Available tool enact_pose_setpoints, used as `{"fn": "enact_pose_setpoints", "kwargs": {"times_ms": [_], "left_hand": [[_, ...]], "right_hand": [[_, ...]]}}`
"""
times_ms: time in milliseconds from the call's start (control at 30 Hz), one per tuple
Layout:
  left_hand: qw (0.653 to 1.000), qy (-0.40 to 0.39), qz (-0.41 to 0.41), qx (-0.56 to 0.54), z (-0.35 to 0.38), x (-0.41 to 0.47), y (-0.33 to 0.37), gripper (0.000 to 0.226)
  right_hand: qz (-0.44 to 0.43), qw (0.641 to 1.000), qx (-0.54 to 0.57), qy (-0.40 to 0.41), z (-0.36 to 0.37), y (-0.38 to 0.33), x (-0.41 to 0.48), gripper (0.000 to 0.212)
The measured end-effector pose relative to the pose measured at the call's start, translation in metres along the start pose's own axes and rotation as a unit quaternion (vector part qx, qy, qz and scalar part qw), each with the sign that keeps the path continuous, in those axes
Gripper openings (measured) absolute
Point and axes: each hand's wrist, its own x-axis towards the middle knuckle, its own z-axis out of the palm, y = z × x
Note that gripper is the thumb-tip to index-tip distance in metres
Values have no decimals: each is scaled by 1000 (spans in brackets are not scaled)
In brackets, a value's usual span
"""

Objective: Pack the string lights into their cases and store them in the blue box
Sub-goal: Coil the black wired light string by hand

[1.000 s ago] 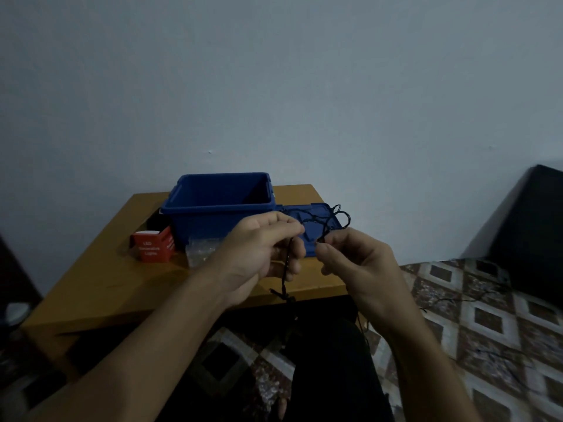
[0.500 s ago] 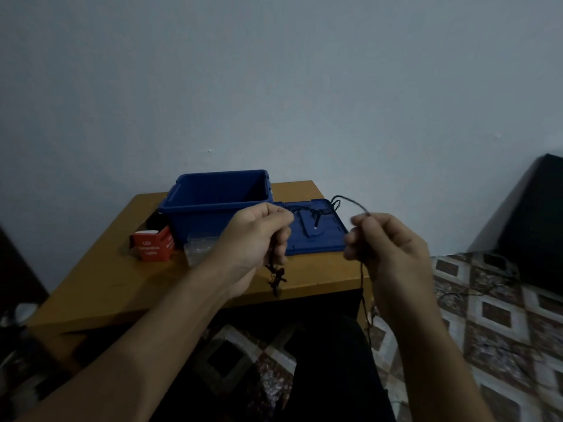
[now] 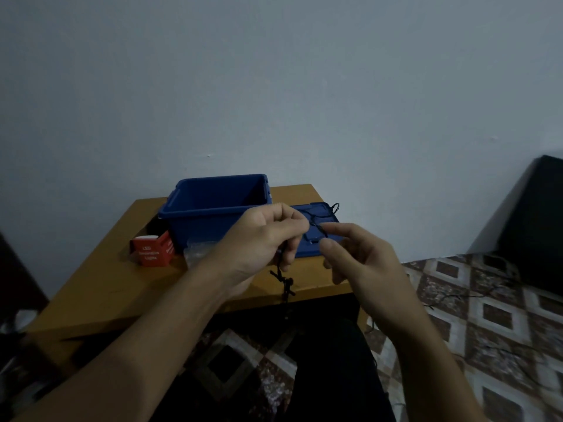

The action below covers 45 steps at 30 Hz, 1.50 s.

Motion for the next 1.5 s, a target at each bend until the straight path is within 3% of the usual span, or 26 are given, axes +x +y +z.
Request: {"fn": "enact_pose_setpoints", "kwargs": {"times_ms": [100, 267, 433, 567, 700, 900, 1033, 1267, 1500], "left_hand": [[999, -19, 9, 28, -1, 1, -2, 10], [974, -117, -30, 189, -11, 0, -8, 20], [973, -81, -65, 208, -14, 5, -12, 23], [990, -57, -96, 83, -14, 10, -16, 14], [993, -47, -105, 19, -17, 13, -22, 13], [990, -94, -109, -10, -13, 14, -17, 25], [987, -108, -117, 31, -7, 17, -14, 29], [962, -177, -196, 63, -8, 17, -10, 44], [960, -215, -177, 43, -10, 19, -12, 50]], "right_hand": [[-36, 999, 4, 13, 6, -3, -1, 18], [-64, 993, 42, 94, 2, -6, 0, 21], [-56, 986, 76, 140, 6, -7, 0, 24], [-30, 981, 108, 160, 3, -6, 1, 23], [0, 985, 69, 159, 0, -3, 3, 21], [50, 995, 43, 73, 1, 1, 4, 14], [15, 1000, 24, 11, 6, 1, 1, 18], [-24, 992, 42, 114, 5, 2, 5, 17], [-34, 987, 55, 145, 6, 3, 6, 18]]}}
